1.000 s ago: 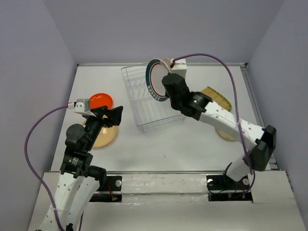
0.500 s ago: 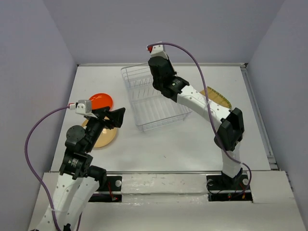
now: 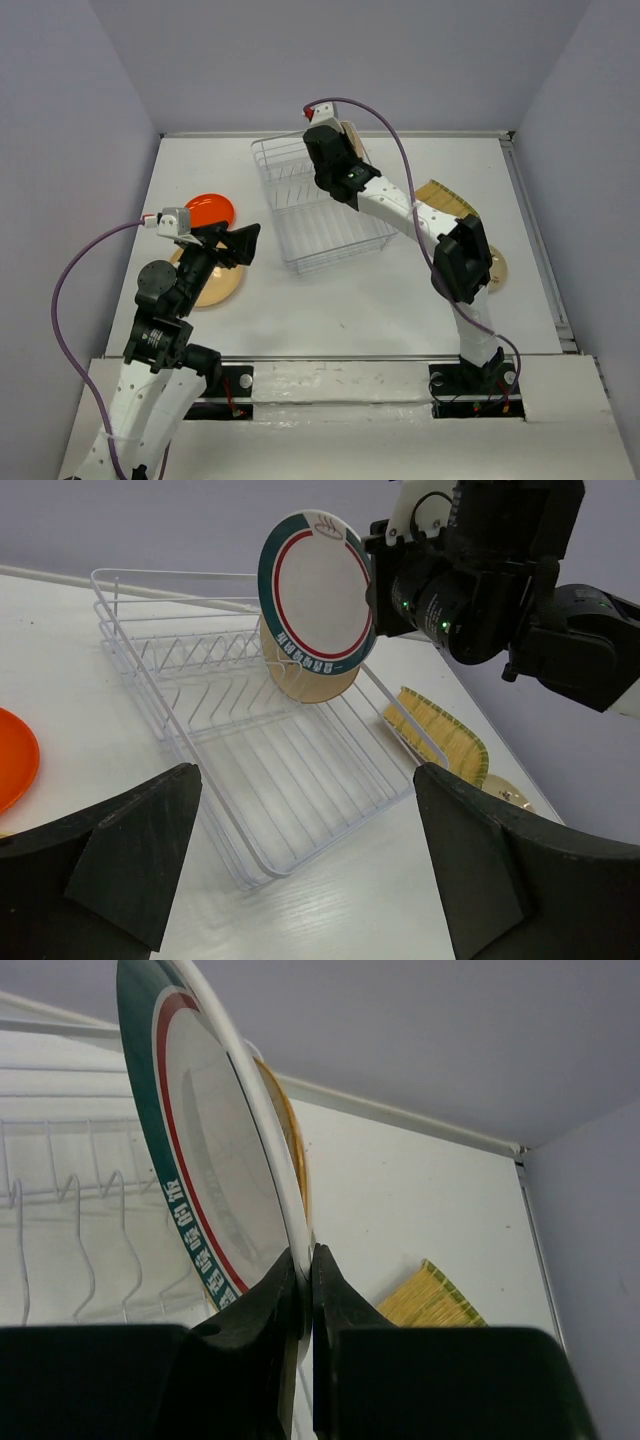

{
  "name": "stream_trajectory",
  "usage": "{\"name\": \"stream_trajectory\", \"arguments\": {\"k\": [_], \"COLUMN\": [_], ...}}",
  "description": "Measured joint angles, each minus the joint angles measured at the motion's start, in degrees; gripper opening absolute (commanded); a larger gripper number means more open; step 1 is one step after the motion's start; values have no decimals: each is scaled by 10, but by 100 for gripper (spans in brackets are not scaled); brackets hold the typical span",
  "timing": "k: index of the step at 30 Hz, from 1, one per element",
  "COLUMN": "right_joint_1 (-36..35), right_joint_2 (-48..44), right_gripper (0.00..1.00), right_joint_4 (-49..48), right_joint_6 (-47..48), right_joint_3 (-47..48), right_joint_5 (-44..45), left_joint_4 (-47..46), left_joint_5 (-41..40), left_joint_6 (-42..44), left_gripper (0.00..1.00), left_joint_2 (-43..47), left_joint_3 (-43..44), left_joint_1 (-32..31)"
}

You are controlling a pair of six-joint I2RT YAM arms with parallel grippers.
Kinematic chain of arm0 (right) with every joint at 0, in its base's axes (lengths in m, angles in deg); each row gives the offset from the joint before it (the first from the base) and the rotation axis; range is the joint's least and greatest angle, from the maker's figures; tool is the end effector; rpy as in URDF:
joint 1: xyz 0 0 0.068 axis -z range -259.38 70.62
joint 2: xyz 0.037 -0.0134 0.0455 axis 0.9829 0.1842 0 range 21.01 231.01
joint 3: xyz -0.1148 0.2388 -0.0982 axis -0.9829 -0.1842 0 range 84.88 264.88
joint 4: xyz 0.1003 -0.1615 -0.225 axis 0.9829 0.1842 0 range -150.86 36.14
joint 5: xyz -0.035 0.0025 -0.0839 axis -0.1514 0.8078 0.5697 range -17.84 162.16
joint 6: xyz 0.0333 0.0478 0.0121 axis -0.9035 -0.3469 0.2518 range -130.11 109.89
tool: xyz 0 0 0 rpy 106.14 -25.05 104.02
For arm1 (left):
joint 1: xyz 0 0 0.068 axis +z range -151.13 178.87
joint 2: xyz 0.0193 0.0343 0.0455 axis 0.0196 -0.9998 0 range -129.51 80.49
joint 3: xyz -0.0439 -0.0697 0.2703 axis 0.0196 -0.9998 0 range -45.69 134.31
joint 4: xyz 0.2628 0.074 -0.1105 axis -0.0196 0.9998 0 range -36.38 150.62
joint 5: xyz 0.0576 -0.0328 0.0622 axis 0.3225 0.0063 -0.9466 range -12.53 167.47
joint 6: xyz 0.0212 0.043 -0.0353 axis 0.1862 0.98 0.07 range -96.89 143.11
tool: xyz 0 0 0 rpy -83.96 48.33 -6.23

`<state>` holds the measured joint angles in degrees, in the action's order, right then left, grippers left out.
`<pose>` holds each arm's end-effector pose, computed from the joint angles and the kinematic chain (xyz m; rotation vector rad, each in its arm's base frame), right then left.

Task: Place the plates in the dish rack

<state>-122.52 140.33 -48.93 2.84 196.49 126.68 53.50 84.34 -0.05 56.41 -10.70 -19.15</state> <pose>0.4136 0.3388 0.3409 -0.2528 1.7800 -0.5307 0.1396 -0.0509 0.3597 0.0393 1.4128 -0.6810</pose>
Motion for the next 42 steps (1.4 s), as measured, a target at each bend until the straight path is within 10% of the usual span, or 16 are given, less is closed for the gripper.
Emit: {"name": "stream_trajectory", "arguments": {"k": [34,42], "right_joint_1": [-3,0], "right_joint_2": [17,58], "right_gripper": [7,42], "right_joint_4": [146,146], "right_joint_6": [-273,-278], "right_joint_3": [0,3], "right_joint_5": [56,13], "left_joint_4": [0,0], "left_joint_5": [6,6], "left_joint_6": [-1,-1], "left_gripper": [99,99], "left_joint_2": [-2,-2], "left_joint_3": [0,0], "left_joint_1": [0,0]}}
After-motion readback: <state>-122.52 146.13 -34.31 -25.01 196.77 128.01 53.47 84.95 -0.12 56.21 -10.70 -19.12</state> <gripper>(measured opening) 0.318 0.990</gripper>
